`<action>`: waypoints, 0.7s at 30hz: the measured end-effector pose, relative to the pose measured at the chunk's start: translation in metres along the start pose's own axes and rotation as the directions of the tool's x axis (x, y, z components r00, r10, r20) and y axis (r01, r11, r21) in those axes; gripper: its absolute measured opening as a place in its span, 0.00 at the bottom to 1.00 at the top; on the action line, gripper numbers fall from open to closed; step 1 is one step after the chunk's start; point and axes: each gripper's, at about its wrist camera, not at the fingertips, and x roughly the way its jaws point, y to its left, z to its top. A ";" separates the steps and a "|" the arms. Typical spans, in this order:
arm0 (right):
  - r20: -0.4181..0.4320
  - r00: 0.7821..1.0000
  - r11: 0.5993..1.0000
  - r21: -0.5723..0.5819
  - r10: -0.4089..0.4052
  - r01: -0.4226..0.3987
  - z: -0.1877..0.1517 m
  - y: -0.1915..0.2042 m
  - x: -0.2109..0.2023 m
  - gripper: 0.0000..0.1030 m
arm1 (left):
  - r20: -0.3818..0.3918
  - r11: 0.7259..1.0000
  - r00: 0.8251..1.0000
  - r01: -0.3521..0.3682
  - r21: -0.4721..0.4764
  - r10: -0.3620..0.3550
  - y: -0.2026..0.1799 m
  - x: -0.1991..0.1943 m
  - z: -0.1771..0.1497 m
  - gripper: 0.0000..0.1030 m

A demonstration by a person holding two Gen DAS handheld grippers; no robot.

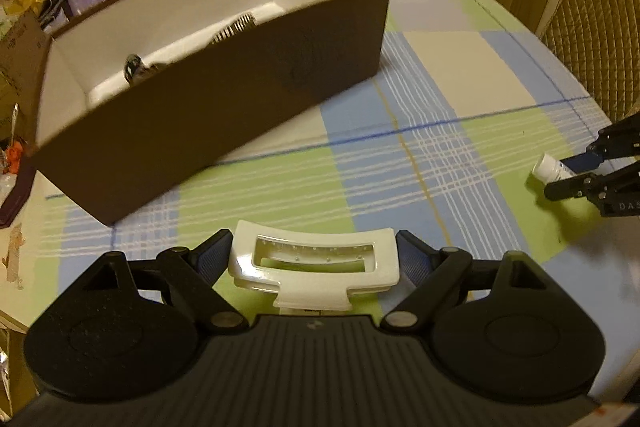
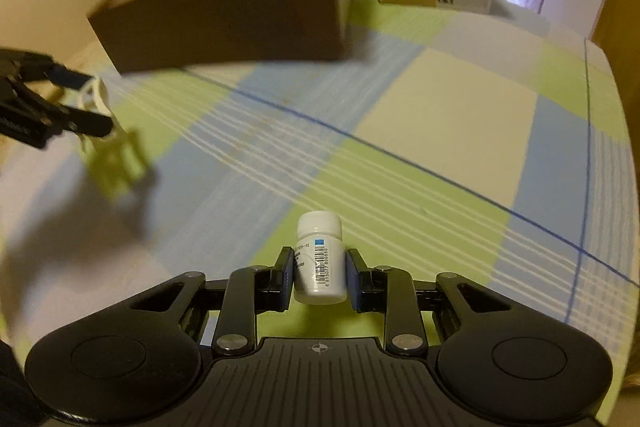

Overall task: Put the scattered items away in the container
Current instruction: 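Grasp the white hair clip with the left tool while the right tool grasps the white pill bottle, then carry the hair clip with the left tool while the right tool carries the pill bottle into the box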

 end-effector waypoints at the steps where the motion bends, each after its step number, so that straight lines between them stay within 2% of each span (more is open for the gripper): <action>1: 0.011 1.000 1.000 0.005 0.013 -0.013 0.005 0.003 -0.002 0.23 | 0.011 1.000 1.000 0.000 0.000 0.000 0.003 -0.005 0.002 0.82; 12: 0.177 0.977 0.993 -0.015 0.121 -0.120 0.092 0.046 -0.008 0.23 | 0.157 1.000 0.987 -0.022 0.010 0.020 0.050 -0.053 0.043 0.82; 21: 0.266 0.961 0.997 -0.049 0.077 -0.066 0.174 0.068 0.001 0.23 | 0.228 0.998 0.973 -0.047 0.042 0.036 0.100 -0.060 0.085 0.82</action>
